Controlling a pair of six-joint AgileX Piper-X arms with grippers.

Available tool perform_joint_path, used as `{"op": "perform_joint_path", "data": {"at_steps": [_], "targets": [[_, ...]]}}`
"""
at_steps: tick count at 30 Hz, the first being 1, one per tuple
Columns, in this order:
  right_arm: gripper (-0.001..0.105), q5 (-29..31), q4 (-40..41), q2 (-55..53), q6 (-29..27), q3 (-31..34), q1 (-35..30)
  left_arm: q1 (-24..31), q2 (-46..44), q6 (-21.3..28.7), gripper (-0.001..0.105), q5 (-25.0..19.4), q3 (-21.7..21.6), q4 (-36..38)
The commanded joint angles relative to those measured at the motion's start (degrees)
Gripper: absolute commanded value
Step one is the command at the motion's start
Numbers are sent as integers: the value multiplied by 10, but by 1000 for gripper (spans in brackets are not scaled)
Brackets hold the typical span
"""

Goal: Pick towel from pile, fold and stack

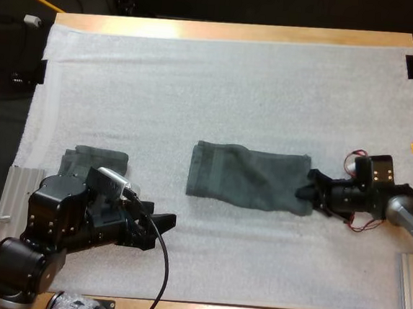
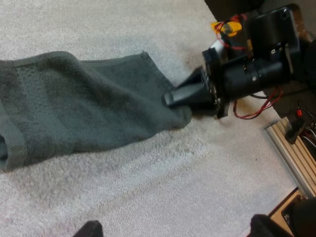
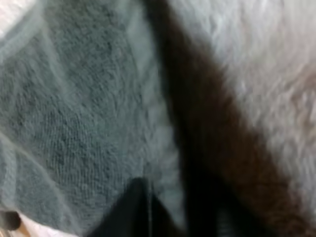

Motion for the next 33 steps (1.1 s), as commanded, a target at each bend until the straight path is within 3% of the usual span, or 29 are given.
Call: {"op": "perform_joint_path", "data": {"at_steps": [1, 6, 11, 19, 21, 26, 33], "targets": [[0, -11, 11, -1, 0, 3, 5, 1, 0, -6, 59, 7, -3, -1], [0, 10, 37, -53, -75, 2, 26, 1, 0, -5, 59, 7, -3, -1], [0, 149, 135, -108, -134, -29, 50, 1, 0, -1, 59, 7, -1, -1], [0, 430, 388, -130, -300, -147, 59, 1, 0, -1, 59, 7, 3, -1], [0, 457, 415, -130, -316, -168, 59, 1, 0, -1, 59, 7, 4, -1], [0, 430, 429, -130, -313, -191, 71, 1, 0, -1, 59, 11, 3, -1], [0, 379, 370, -129, -237, -192, 176, 1, 0, -1, 59, 21, 3, -1]]}}
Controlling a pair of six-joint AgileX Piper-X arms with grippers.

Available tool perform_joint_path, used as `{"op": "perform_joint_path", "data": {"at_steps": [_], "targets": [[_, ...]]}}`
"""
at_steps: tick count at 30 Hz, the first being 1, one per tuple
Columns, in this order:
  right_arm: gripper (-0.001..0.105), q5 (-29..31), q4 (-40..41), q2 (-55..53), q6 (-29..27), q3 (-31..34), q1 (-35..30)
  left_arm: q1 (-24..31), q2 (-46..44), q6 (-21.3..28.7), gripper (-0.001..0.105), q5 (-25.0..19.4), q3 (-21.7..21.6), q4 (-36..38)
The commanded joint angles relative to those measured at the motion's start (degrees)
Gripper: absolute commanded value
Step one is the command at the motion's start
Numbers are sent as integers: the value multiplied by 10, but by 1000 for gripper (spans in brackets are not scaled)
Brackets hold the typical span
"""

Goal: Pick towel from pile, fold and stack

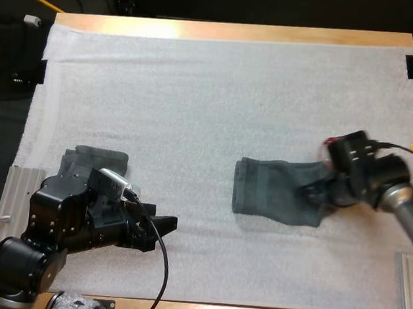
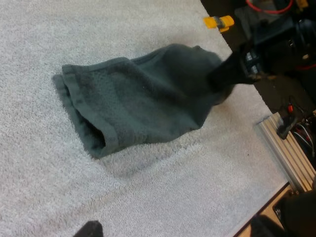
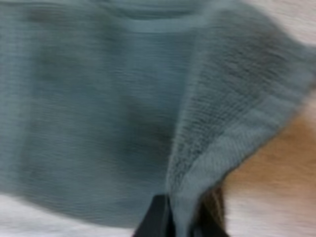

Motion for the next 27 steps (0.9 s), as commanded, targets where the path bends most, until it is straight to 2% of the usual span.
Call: {"op": "perform_joint_path", "data": {"at_steps": [1, 7, 18, 25, 27], "targets": [[0, -8, -28, -2, 24, -5, 25, 1, 0, -1, 59, 5, 0, -2], [0, -44, -117, 44, 116, -5, 106, 1, 0, -1, 59, 7, 0, -2], [0, -124, -222, 140, 249, -5, 136, 1, 0, -1, 59, 31, 0, -2], [0, -161, -249, 159, 257, -5, 136, 1, 0, -1, 59, 31, 0, -2], [5, -160, -252, 159, 257, -5, 136, 1, 0, -1, 59, 31, 0, -2]]}}
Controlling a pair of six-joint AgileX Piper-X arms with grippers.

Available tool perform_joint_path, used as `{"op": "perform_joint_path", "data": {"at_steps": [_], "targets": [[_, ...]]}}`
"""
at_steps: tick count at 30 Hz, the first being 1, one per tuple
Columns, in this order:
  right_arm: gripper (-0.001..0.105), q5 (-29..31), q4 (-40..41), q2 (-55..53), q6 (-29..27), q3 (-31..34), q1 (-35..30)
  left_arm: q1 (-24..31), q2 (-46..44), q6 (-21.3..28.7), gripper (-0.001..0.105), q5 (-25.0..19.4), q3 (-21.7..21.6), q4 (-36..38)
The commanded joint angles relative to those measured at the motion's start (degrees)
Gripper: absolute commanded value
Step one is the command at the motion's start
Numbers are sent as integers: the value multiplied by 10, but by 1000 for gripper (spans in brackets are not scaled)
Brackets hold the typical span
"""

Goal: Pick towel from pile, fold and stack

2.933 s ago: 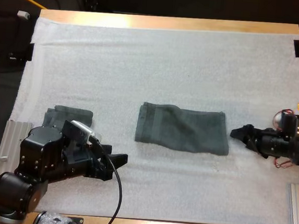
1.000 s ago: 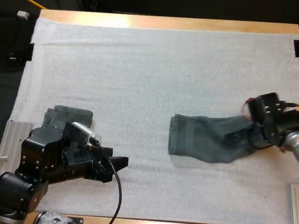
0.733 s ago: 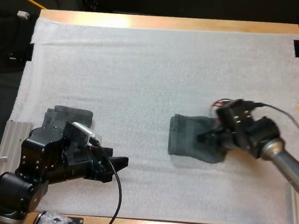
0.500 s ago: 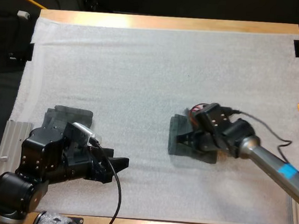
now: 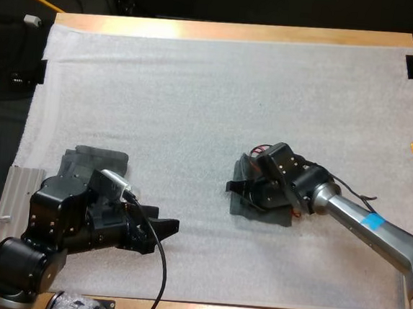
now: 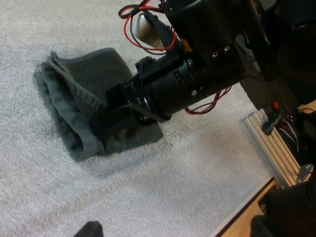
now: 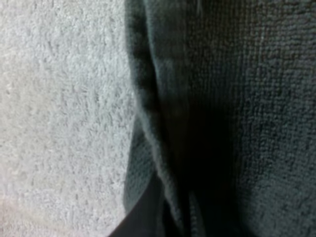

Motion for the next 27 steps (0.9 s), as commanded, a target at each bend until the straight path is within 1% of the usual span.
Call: {"op": "perform_joint_path", "data": {"at_steps": [1, 2, 3, 4, 5, 6, 7, 8, 9, 11, 13, 16, 23, 27], "targets": [[11, -11, -10, -2, 1, -2, 1, 1, 0, -1, 59, 5, -1, -3], [17, -13, -10, -2, 1, -2, 1, 1, 0, -1, 59, 5, -1, -3], [27, -16, -10, -2, 1, -2, 1, 1, 0, -1, 59, 5, -1, -3], [40, -24, -10, -2, 1, -2, 1, 1, 0, -1, 59, 5, -1, -3], [49, -36, -13, -2, 1, -2, 1, 1, 0, -1, 59, 5, -1, -3], [62, -64, -20, -4, 0, -2, 1, 1, 0, -1, 59, 5, -1, -3], [71, -96, -27, -6, -3, -2, 1, 1, 0, -1, 59, 5, -1, -3], [73, -112, -33, -7, -10, -2, 1, 1, 0, -1, 59, 5, -1, -3], [73, -145, -42, -10, -19, -3, 1, 1, 0, -1, 59, 5, -1, -3], [71, -185, -51, -18, -20, -5, 1, 1, 0, -1, 59, 5, -1, -3], [65, -217, -63, -31, -20, -5, 1, 1, 0, -1, 59, 5, -1, -3], [57, -217, -66, -51, -18, -5, 1, 1, 0, -1, 59, 5, -1, -3], [56, -207, -65, -105, -21, -5, 1, 1, 0, -1, 59, 5, -1, -3], [56, -196, -64, -160, -21, -5, 1, 1, 0, 0, 59, 5, -1, -3]]}}
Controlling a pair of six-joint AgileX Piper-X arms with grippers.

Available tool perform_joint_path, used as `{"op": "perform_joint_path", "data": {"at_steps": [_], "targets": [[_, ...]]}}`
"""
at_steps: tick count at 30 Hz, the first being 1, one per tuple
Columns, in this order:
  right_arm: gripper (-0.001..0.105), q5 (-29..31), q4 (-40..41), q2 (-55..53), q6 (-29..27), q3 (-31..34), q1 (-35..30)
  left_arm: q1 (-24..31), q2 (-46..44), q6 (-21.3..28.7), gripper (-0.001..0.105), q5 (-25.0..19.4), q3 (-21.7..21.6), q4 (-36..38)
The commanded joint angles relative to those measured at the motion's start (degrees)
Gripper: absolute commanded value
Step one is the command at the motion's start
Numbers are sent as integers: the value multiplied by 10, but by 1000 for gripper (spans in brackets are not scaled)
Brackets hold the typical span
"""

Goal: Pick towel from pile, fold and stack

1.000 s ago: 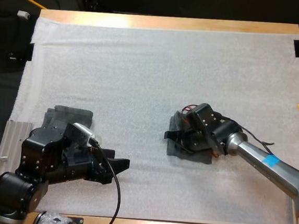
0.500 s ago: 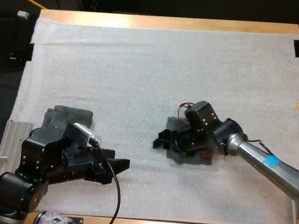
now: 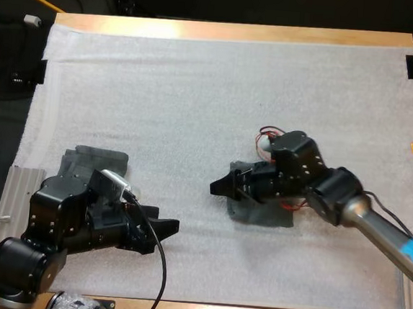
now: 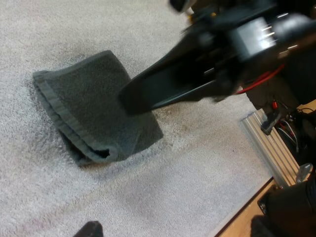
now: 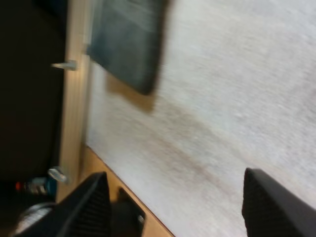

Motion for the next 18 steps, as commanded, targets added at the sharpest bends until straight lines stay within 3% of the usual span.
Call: {"op": "perform_joint_path", "data": {"at_steps": [1, 8, 14, 18], "targets": [[56, 13, 1, -26, -9, -5, 1, 1, 0, 1, 59, 5, -1, -3], [56, 115, 56, -123, -11, -5, 1, 1, 0, 1, 59, 4, -1, -3], [56, 167, 163, -204, -48, -5, 1, 1, 0, 12, 60, 4, -1, -3], [59, 198, 237, -266, -83, -5, 1, 1, 0, 12, 67, 4, -1, -3]]}}
